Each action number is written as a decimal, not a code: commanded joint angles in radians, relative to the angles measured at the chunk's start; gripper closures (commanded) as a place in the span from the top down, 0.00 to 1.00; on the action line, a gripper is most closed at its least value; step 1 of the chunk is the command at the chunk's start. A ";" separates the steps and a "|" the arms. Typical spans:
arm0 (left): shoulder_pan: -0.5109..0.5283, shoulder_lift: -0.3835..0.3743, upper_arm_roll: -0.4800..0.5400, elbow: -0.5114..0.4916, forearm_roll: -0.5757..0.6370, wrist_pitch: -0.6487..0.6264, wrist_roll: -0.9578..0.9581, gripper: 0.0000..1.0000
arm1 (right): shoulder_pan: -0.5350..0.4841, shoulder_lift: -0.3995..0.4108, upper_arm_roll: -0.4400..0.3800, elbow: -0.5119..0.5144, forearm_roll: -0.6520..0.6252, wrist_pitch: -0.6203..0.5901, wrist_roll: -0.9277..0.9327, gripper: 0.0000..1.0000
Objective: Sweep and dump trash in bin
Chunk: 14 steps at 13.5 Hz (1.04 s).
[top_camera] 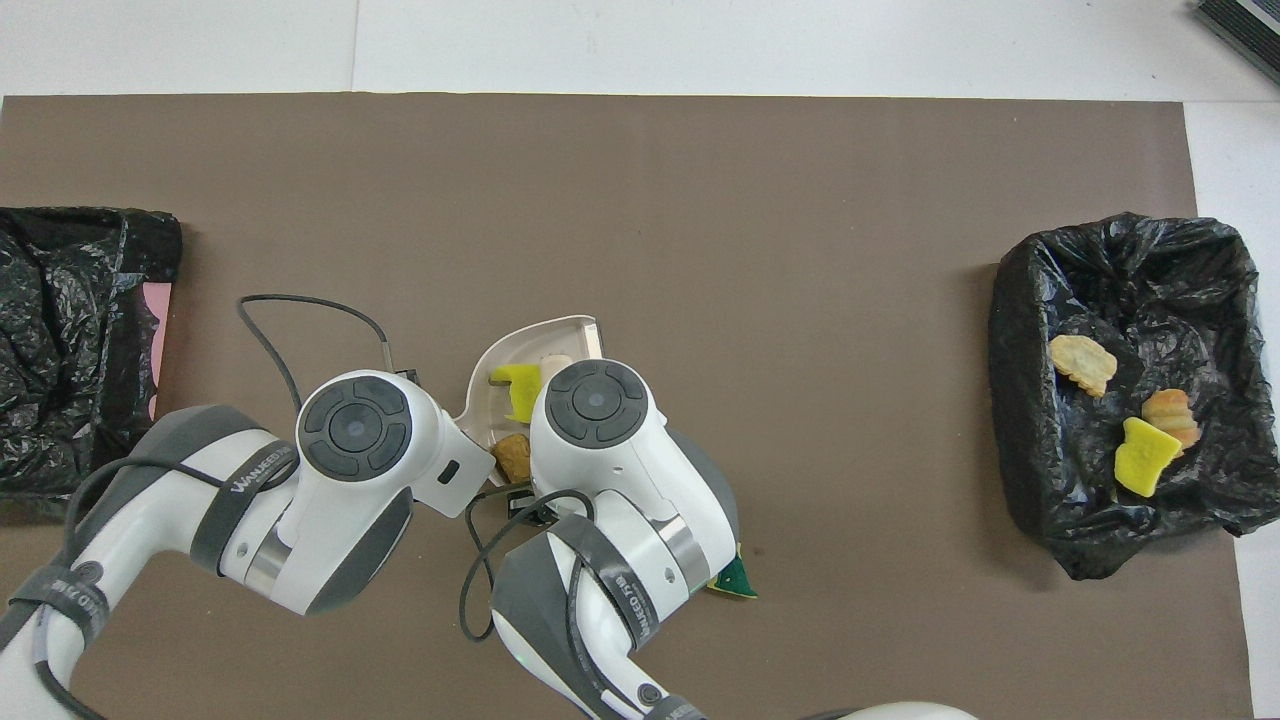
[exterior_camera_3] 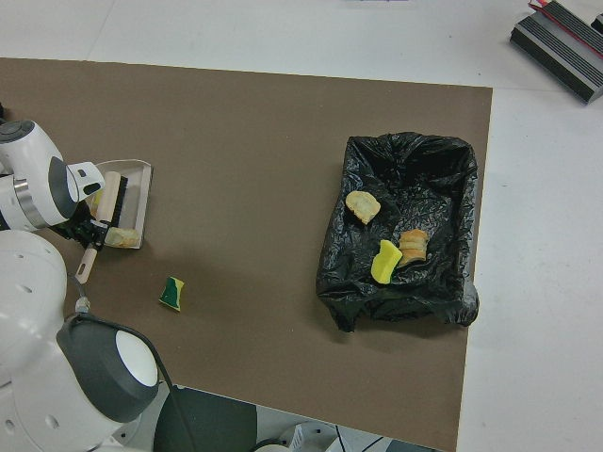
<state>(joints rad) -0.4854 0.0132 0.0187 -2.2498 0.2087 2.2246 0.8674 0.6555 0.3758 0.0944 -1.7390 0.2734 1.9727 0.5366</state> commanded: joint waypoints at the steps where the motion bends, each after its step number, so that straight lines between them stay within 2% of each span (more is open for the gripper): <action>1: -0.007 -0.004 0.006 -0.031 0.011 0.030 0.001 0.00 | -0.031 -0.012 -0.001 0.030 0.010 -0.078 0.005 0.00; 3: -0.006 -0.002 0.006 -0.031 0.011 0.030 0.001 0.00 | -0.048 -0.050 -0.005 0.027 0.009 -0.103 0.005 0.00; 6: -0.006 -0.002 0.006 -0.031 0.011 0.030 0.001 0.00 | -0.125 -0.121 -0.004 0.027 0.004 -0.175 -0.006 0.00; 8: -0.006 -0.002 0.006 -0.033 0.011 0.032 0.001 0.00 | -0.149 -0.173 -0.004 0.010 -0.038 -0.288 0.006 0.00; 10: -0.007 -0.002 0.006 -0.031 0.011 0.029 0.001 0.00 | -0.152 -0.243 -0.005 -0.090 -0.077 -0.342 0.032 0.00; 14: -0.018 -0.009 0.007 -0.039 0.026 0.018 0.010 0.00 | -0.145 -0.400 -0.001 -0.353 -0.071 -0.331 0.248 0.00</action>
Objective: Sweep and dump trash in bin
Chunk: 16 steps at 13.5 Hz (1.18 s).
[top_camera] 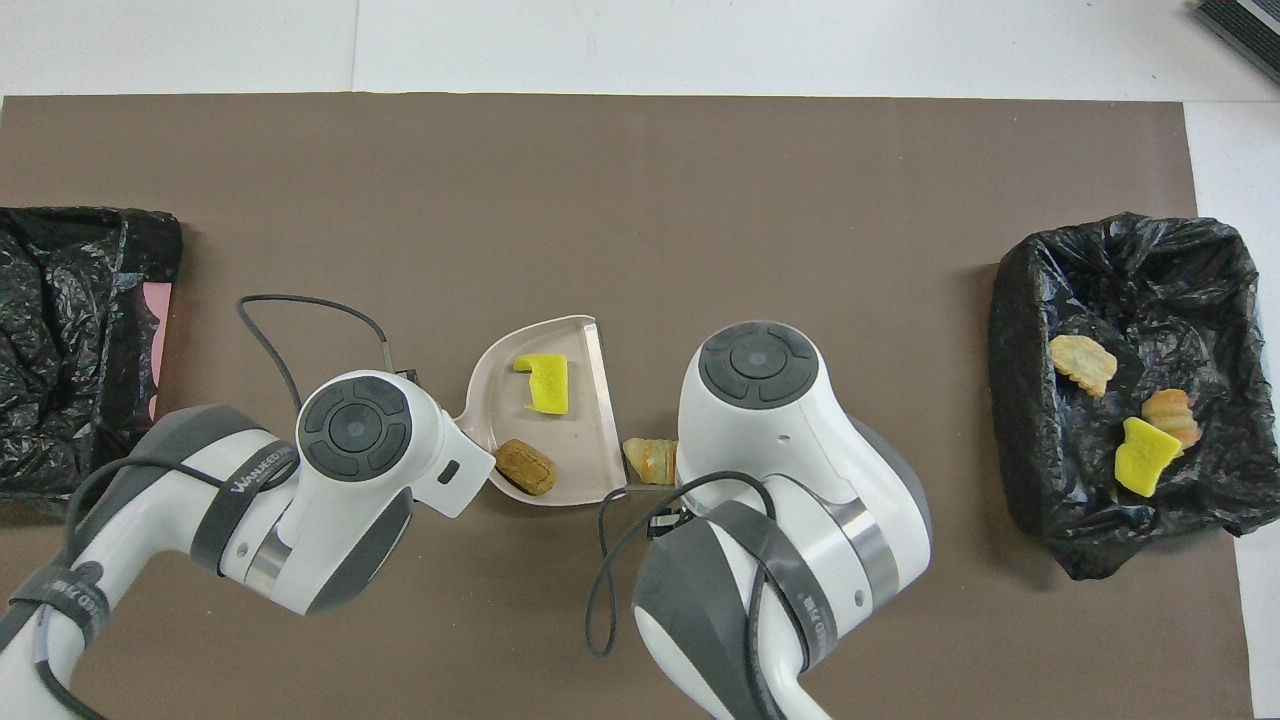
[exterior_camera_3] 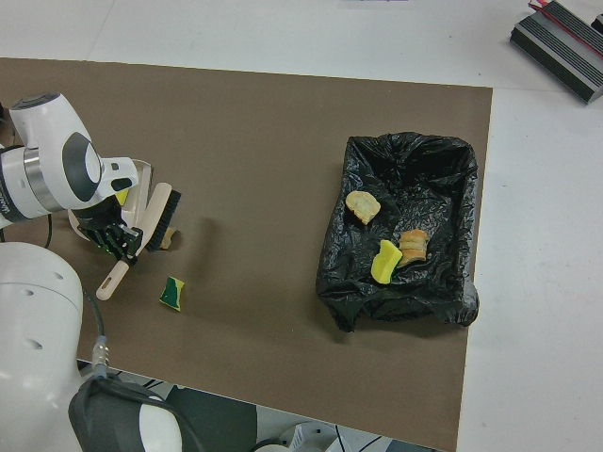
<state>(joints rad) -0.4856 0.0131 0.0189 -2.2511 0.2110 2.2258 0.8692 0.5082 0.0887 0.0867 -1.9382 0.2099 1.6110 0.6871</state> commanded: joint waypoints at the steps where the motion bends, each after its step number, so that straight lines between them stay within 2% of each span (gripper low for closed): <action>1: -0.018 -0.012 0.007 -0.039 0.066 0.015 0.010 0.00 | 0.006 -0.148 0.008 -0.213 0.009 0.052 0.188 0.00; 5: -0.030 -0.024 0.006 -0.045 0.085 -0.023 0.080 0.00 | 0.047 -0.237 0.013 -0.364 0.147 0.114 0.467 0.00; 6: -0.033 -0.027 0.006 -0.050 0.085 -0.026 0.082 0.00 | 0.115 -0.244 0.013 -0.390 0.155 0.180 0.549 0.00; 9: -0.036 -0.038 0.007 -0.068 0.085 -0.031 0.080 0.00 | 0.228 -0.195 0.015 -0.439 0.167 0.323 0.675 0.00; 12: -0.036 -0.036 0.007 -0.067 0.088 -0.026 0.079 0.00 | 0.202 -0.143 0.011 -0.421 0.157 0.382 0.576 0.00; 16: -0.031 -0.035 0.007 -0.065 0.088 -0.015 0.073 0.00 | 0.129 -0.028 0.011 -0.253 0.126 0.383 0.348 0.00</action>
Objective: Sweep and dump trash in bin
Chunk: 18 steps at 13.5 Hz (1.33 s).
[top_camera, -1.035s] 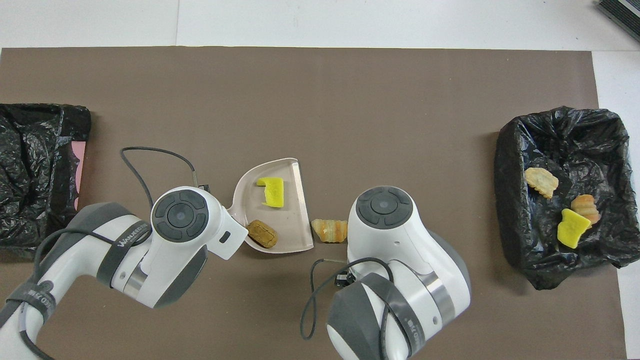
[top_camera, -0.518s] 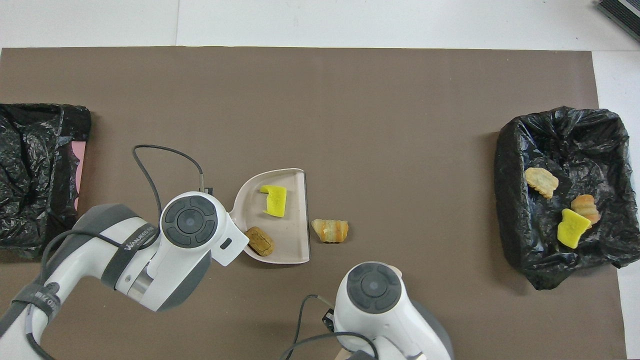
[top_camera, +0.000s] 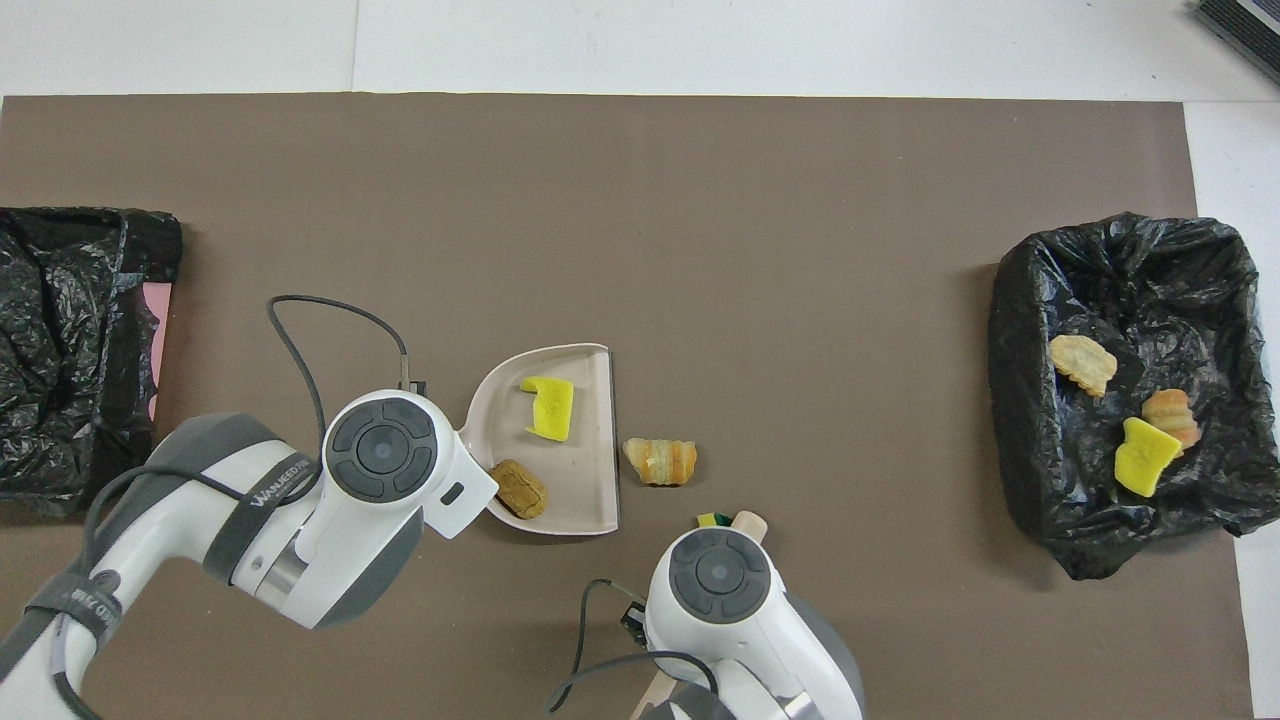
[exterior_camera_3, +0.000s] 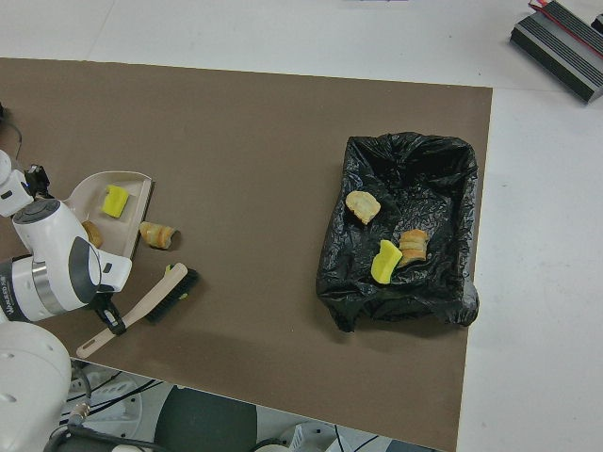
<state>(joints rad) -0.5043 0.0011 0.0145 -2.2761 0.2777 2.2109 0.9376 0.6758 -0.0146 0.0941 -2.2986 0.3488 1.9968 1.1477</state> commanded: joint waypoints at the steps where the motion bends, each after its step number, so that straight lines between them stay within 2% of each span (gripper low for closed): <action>1: -0.013 -0.023 0.012 -0.040 0.021 0.000 0.003 0.00 | -0.045 0.094 0.004 0.137 -0.017 0.000 -0.191 0.00; 6: -0.011 -0.021 0.012 -0.037 0.020 -0.005 0.000 0.00 | -0.071 0.166 0.004 0.211 0.019 0.023 -0.644 0.00; 9: -0.003 -0.018 0.010 -0.034 0.020 -0.007 0.000 0.00 | -0.070 0.186 0.004 0.252 0.140 0.027 -0.811 0.00; 11: -0.003 -0.018 0.010 -0.033 0.020 -0.007 -0.002 0.00 | -0.071 0.200 0.004 0.287 0.217 0.017 -0.842 0.00; 15: -0.002 -0.016 0.010 -0.031 0.020 -0.008 -0.008 0.00 | -0.074 0.202 0.004 0.340 0.225 -0.004 -0.838 0.00; 18: -0.002 -0.015 0.010 -0.031 0.020 -0.008 -0.010 0.00 | -0.134 0.162 -0.004 0.373 0.204 -0.120 -0.830 0.00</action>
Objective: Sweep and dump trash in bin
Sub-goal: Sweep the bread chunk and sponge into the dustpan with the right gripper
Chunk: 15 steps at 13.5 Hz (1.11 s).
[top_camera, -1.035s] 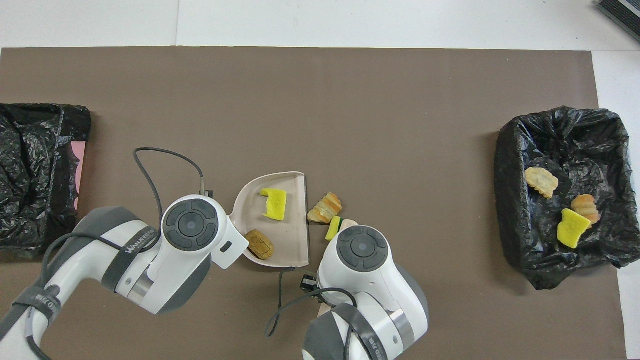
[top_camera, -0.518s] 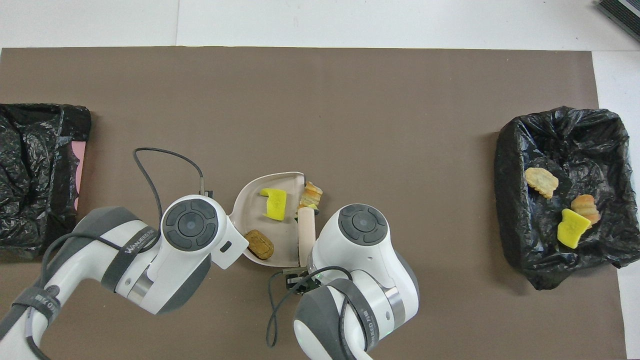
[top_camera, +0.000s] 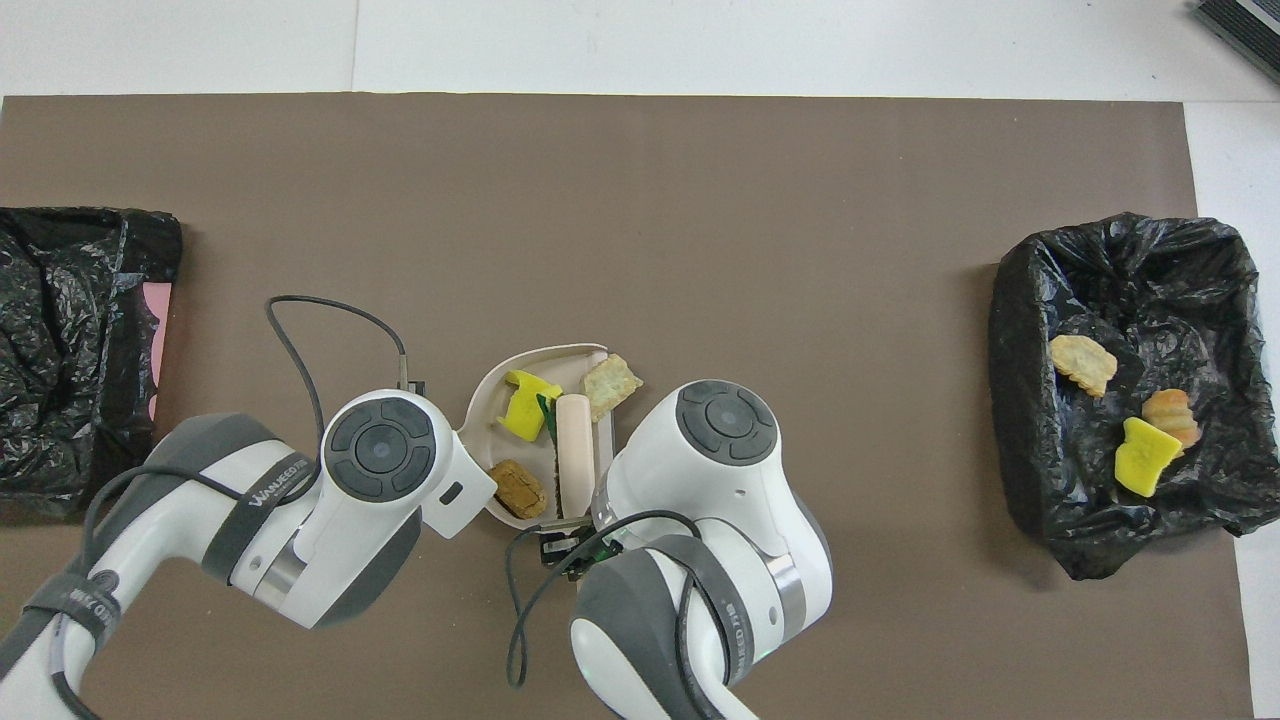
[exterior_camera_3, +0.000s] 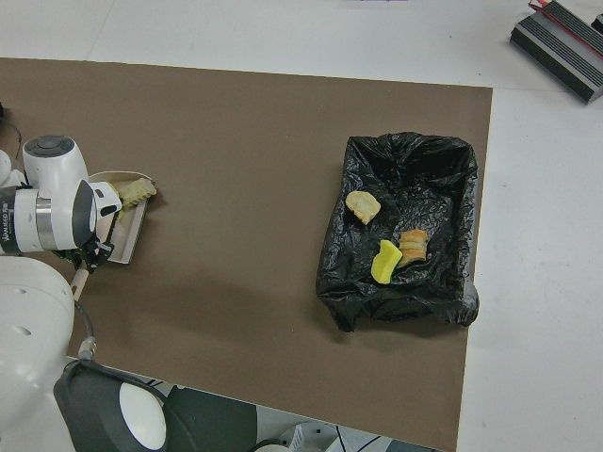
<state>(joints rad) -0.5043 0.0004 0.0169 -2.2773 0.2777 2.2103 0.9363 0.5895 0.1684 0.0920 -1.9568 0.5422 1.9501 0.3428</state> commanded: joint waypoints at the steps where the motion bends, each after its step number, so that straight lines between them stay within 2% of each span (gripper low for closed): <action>1: -0.002 -0.014 0.008 -0.030 0.018 -0.009 -0.008 0.00 | -0.071 -0.036 -0.003 0.032 -0.001 -0.092 -0.027 0.00; 5: -0.002 -0.014 0.008 -0.028 0.020 -0.009 -0.019 0.00 | -0.083 -0.053 -0.003 0.029 -0.186 -0.134 -0.022 0.00; 11: -0.002 -0.016 0.008 -0.030 0.020 -0.012 -0.024 0.00 | -0.108 -0.041 -0.001 -0.024 -0.340 -0.076 -0.027 0.00; 15: 0.000 -0.016 0.008 -0.030 0.018 -0.011 -0.025 0.00 | -0.109 0.016 0.000 -0.028 -0.412 -0.040 -0.022 0.00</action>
<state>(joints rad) -0.5043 0.0004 0.0173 -2.2782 0.2777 2.2085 0.9263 0.4903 0.1688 0.0817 -1.9770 0.1615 1.8740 0.3404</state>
